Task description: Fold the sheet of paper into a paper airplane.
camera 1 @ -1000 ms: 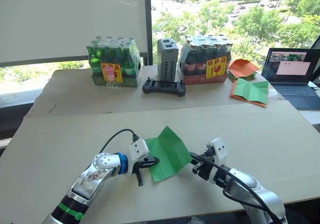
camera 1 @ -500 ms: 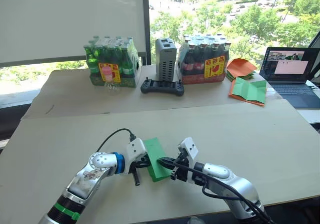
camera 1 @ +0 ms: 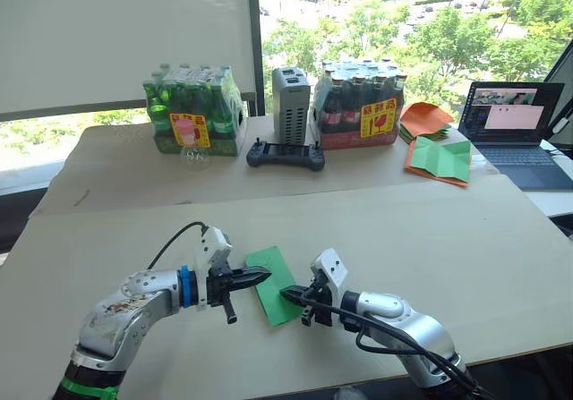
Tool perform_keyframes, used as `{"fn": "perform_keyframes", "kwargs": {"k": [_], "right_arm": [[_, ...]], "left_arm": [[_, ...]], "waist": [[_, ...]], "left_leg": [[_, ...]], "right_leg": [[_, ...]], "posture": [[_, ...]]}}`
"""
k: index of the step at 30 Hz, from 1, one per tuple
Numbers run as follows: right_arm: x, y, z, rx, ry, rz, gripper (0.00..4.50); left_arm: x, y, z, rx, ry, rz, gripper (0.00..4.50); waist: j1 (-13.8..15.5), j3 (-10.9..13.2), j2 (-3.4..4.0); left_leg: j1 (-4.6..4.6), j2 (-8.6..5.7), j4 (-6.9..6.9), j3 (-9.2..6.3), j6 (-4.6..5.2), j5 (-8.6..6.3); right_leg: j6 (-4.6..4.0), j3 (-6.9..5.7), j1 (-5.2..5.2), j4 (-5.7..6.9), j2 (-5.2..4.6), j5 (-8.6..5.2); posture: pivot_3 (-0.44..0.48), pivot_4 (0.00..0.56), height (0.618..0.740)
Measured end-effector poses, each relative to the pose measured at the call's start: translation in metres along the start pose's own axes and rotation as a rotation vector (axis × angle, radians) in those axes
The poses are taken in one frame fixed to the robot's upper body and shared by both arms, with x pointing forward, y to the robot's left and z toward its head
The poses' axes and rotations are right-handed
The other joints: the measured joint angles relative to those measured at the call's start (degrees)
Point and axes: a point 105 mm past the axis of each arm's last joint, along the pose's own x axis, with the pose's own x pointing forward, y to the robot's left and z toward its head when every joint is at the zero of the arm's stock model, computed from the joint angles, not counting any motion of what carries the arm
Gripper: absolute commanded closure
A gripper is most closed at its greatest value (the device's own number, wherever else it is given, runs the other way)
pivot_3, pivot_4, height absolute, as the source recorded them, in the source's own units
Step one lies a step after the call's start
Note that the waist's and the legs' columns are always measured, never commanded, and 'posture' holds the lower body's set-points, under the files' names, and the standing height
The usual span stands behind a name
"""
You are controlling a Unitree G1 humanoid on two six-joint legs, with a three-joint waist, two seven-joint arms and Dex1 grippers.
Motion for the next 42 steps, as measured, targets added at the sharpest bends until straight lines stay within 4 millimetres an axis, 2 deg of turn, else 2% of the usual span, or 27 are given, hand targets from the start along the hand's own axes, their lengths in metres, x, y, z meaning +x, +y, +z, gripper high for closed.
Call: {"fn": "perform_keyframes", "kwargs": {"k": [4,11,15,22,42], "right_arm": [[-0.002,0.000,0.000,-0.004,0.008,-0.001,4.48],[-0.009,-0.009,0.005,-0.054,0.060,0.002,4.48],[-0.011,-0.020,0.007,-0.091,0.106,0.022,4.48],[-0.010,-0.026,0.006,-0.108,0.126,0.064,4.48],[0.027,-0.057,0.033,-0.162,0.083,0.041,4.48]], "left_arm": [[0.009,0.013,-0.034,-0.006,0.099,0.051,4.50],[0.020,0.011,-0.033,0.118,0.108,0.035,4.50],[0.021,0.007,-0.035,0.133,0.114,0.021,4.50],[0.018,-0.001,-0.038,0.140,0.121,0.011,4.50],[0.017,-0.009,-0.038,0.136,0.138,0.021,4.50]], "waist": [[0.1,0.0,0.00],[0.7,0.0,0.00],[0.7,0.0,0.00],[0.6,0.0,0.00],[0.0,0.0,0.02]], "left_leg": [[-0.03,-0.03,-0.01,0.00,0.00,0.00],[-0.02,-0.06,0.00,-0.02,0.01,0.00],[-0.02,-0.05,-0.02,-0.02,0.01,-0.01],[0.00,-0.04,-0.07,-0.02,0.02,-0.01],[0.02,-0.03,-0.07,-0.01,0.00,0.00]], "right_leg": [[0.00,-0.01,-0.01,-0.05,-0.01,0.00],[0.00,-0.02,0.04,-0.09,-0.05,0.00],[0.00,-0.04,0.04,-0.10,-0.05,0.00],[0.00,-0.02,0.04,-0.12,-0.05,0.00],[-0.01,-0.02,0.02,-0.06,-0.05,0.01]], "posture": [[0.000,0.150,0.735],[0.000,0.150,0.735],[0.000,0.150,0.735],[0.000,0.150,0.735],[0.000,0.150,0.735]]}}
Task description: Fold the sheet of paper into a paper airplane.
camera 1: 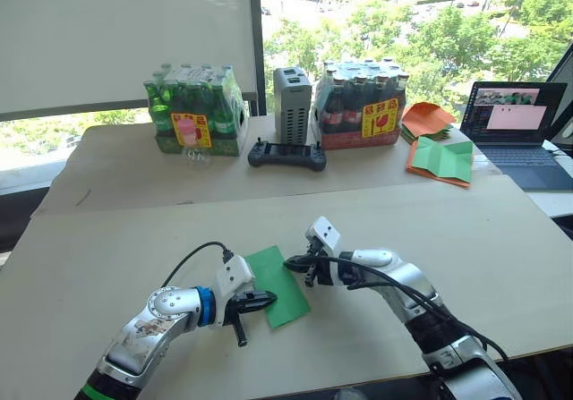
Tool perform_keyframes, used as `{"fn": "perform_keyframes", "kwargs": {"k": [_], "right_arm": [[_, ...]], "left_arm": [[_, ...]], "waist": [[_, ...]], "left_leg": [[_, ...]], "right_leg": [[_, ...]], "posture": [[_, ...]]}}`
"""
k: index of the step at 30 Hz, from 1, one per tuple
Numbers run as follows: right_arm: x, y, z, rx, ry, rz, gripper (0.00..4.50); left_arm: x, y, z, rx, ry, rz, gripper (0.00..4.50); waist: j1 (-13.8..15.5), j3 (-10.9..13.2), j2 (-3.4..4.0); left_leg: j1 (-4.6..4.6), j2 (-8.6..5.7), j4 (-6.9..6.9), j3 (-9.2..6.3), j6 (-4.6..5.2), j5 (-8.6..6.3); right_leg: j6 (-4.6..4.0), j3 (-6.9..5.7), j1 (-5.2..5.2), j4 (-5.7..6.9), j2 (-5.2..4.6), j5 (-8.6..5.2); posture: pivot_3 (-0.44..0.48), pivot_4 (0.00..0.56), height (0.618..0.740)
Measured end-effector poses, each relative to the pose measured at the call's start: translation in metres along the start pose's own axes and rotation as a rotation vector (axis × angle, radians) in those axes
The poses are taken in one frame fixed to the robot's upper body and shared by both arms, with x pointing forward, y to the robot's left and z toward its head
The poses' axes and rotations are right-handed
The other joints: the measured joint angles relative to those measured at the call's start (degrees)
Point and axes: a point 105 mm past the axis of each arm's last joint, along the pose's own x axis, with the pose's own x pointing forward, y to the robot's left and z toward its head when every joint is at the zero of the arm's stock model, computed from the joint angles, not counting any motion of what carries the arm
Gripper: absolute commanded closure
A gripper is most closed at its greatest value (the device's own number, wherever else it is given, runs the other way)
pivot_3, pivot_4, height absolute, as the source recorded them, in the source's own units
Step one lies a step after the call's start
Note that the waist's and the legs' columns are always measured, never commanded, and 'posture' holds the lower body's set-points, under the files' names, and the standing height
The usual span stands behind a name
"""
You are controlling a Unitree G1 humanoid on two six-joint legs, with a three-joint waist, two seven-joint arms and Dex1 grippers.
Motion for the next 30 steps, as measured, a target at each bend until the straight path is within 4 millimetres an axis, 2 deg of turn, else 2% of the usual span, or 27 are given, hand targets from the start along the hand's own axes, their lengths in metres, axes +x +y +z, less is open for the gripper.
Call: {"fn": "perform_keyframes", "kwargs": {"k": [6,18,26,30], "right_arm": [[0.014,-0.004,0.009,-0.010,-0.009,0.001,4.48],[0.026,-0.012,0.015,-0.014,-0.026,-0.006,4.48],[0.027,-0.015,0.015,-0.032,-0.026,-0.004,4.48],[0.016,-0.005,0.007,-0.048,-0.031,0.027,4.48]], "left_arm": [[0.000,0.000,0.001,0.002,0.000,0.003,4.50],[0.000,-0.001,0.001,0.002,0.001,0.005,4.50],[0.000,-0.001,0.001,0.003,0.001,0.005,4.50],[0.001,-0.001,0.001,0.006,0.000,0.002,4.50]], "waist": [[-0.1,0.0,0.01],[-0.2,0.0,0.02],[-0.1,0.0,0.02],[-0.1,0.0,0.06]], "left_leg": [[-0.01,0.00,0.00,0.00,-0.01,0.00],[0.00,0.00,0.00,-0.01,-0.01,0.01],[0.00,-0.01,0.00,-0.01,-0.01,0.01],[-0.02,-0.02,-0.05,-0.07,-0.01,0.00]], "right_leg": [[-0.01,0.00,-0.03,0.02,0.00,0.00],[-0.01,0.00,-0.03,0.03,0.00,0.01],[-0.01,0.00,-0.03,0.03,0.00,0.01],[-0.01,-0.07,-0.04,-0.01,-0.01,0.01]], "posture": [[0.000,0.150,0.735],[0.000,0.150,0.735],[0.000,0.150,0.735],[0.000,0.150,0.735]]}}
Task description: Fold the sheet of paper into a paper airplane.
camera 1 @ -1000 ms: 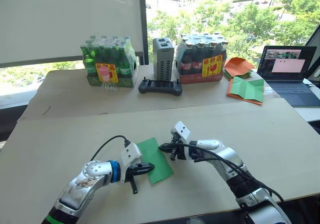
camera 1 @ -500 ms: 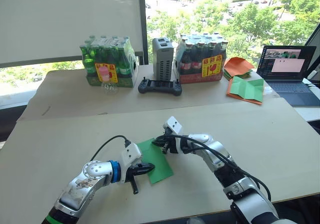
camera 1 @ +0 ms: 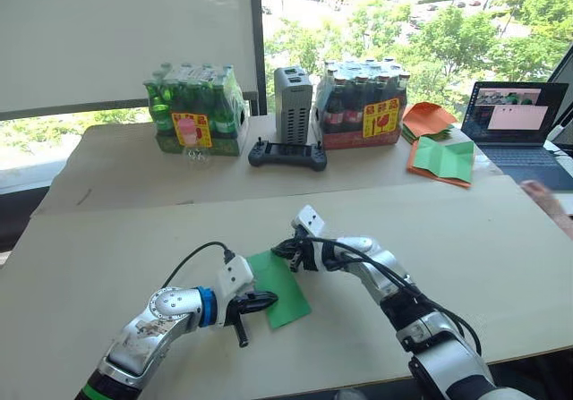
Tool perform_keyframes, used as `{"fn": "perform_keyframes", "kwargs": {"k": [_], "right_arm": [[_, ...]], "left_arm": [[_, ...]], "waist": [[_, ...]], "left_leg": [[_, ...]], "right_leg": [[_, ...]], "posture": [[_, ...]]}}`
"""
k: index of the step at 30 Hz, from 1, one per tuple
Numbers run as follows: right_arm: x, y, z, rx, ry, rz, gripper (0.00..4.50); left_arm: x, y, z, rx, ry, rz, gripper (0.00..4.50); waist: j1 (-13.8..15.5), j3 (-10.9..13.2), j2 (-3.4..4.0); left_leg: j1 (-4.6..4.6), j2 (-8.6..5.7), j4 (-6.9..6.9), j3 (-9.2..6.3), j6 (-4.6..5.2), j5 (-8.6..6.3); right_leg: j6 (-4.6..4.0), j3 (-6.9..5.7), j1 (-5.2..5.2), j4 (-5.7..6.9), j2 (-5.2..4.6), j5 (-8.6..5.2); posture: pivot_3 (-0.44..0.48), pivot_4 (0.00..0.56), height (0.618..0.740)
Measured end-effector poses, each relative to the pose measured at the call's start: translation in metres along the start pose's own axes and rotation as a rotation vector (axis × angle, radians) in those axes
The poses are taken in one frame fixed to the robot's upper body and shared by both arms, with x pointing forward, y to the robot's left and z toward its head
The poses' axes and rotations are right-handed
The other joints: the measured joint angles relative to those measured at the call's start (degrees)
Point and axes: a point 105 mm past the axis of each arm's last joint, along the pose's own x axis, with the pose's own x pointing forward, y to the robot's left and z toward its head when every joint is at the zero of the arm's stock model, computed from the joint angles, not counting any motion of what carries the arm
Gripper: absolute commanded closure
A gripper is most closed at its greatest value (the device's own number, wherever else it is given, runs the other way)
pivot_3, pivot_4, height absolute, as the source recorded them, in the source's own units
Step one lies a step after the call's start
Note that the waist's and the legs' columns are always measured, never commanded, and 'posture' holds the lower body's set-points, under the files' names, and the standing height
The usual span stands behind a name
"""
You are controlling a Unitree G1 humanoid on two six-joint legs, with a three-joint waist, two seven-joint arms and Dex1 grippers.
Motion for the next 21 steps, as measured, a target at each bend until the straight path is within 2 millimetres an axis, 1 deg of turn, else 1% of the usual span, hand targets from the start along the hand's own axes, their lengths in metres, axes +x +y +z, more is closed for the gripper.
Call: {"fn": "perform_keyframes", "kwargs": {"k": [8,14,21], "right_arm": [[-0.023,0.024,-0.015,0.026,0.035,0.044,4.48],[-0.041,0.033,-0.023,0.028,0.065,0.042,4.48],[-0.054,0.044,-0.031,0.067,0.090,0.057,4.48]], "left_arm": [[0.000,0.001,0.000,0.001,0.002,0.001,4.50],[0.000,0.000,0.000,0.003,0.001,-0.003,4.50],[0.000,0.000,-0.001,0.008,0.002,-0.003,4.50]], "waist": [[0.1,0.0,0.01],[0.2,0.0,0.00],[0.2,0.0,0.00]], "left_leg": [[0.01,0.01,-0.01,0.00,0.00,0.00],[0.01,0.01,-0.03,0.00,0.01,-0.01],[0.01,0.02,-0.04,0.00,0.01,-0.01]], "right_leg": [[0.00,0.00,0.02,-0.02,0.00,0.00],[0.00,-0.01,0.04,-0.07,0.00,0.00],[0.00,-0.01,0.05,-0.09,0.00,0.00]], "posture": [[0.000,0.150,0.735],[0.000,0.150,0.735],[0.000,0.150,0.735]]}}
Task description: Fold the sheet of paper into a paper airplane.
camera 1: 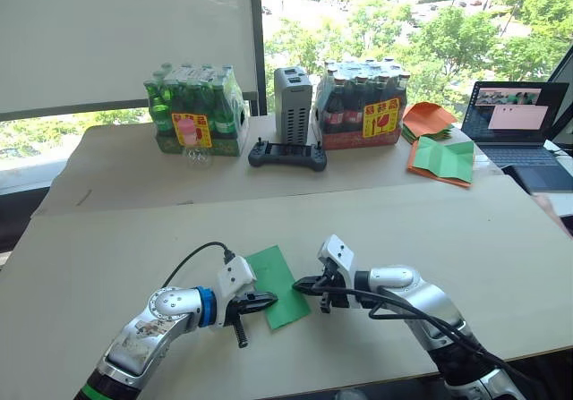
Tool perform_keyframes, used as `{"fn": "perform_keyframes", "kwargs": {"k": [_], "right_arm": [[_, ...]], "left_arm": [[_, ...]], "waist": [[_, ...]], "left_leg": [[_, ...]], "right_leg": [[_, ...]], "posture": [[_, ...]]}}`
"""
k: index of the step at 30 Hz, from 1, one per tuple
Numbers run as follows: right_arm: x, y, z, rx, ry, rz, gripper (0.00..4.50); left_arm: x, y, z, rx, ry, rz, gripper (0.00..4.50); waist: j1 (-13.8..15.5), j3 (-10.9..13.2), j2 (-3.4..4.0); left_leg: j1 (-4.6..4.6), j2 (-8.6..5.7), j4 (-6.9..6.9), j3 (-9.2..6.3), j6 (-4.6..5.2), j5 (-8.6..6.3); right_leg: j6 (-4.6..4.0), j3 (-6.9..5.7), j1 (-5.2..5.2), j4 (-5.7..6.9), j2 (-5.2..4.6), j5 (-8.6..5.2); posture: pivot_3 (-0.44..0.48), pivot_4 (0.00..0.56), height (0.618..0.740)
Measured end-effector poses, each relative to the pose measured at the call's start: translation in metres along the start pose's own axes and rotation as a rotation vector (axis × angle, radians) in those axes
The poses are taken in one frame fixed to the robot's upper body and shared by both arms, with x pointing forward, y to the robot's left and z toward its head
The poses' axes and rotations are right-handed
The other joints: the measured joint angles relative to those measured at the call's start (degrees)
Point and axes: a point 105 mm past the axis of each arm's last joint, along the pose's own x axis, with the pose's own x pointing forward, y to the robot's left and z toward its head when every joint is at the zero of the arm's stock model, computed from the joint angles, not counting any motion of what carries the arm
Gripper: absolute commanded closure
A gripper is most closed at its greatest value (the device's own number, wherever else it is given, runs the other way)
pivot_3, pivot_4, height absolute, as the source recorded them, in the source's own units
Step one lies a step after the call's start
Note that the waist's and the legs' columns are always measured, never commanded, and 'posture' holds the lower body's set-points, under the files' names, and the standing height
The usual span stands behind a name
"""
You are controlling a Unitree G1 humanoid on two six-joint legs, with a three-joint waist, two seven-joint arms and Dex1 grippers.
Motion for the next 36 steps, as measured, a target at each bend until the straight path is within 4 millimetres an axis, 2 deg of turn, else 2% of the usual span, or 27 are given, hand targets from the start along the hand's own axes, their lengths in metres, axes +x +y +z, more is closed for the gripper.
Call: {"fn": "perform_keyframes", "kwargs": {"k": [19,28,32,34,36], "right_arm": [[-0.022,0.025,-0.020,0.027,0.059,0.047,4.48],[-0.024,0.026,-0.019,0.018,0.060,0.047,4.48],[-0.022,0.027,-0.009,0.069,-0.026,0.058,4.48],[-0.023,0.029,0.007,0.105,-0.136,0.083,4.48],[-0.032,0.029,0.022,0.103,-0.218,0.091,4.48]], "left_arm": [[0.000,0.000,0.000,0.004,0.002,-0.003,4.50],[0.001,0.000,0.000,0.005,0.003,-0.006,4.50],[0.000,0.001,0.001,0.007,0.000,-0.005,4.50],[0.000,0.001,0.002,0.005,-0.002,-0.002,4.50],[-0.004,0.005,0.004,-0.012,-0.006,0.020,4.50]], "waist": [[0.6,0.0,-0.01],[0.7,0.0,-0.02],[0.7,0.0,-0.05],[0.8,0.1,-0.01],[0.8,0.1,-0.06]], "left_leg": [[0.01,0.01,-0.01,0.01,0.01,-0.01],[0.01,0.01,-0.02,0.01,0.01,-0.01],[-0.03,0.03,-0.01,0.01,0.00,0.00],[-0.05,0.00,-0.01,0.01,0.00,0.00],[-0.07,0.01,-0.01,0.01,0.00,0.00]], "right_leg": [[0.00,-0.01,0.04,-0.07,0.00,0.00],[0.00,-0.02,0.04,-0.08,0.00,0.00],[0.00,-0.02,0.00,-0.07,0.01,0.00],[0.00,0.01,-0.03,-0.06,0.00,0.00],[0.00,0.00,-0.05,-0.07,0.00,0.00]], "posture": [[0.000,0.150,0.735],[0.000,0.150,0.735],[0.000,0.150,0.735],[0.000,0.150,0.735],[0.000,0.150,0.735]]}}
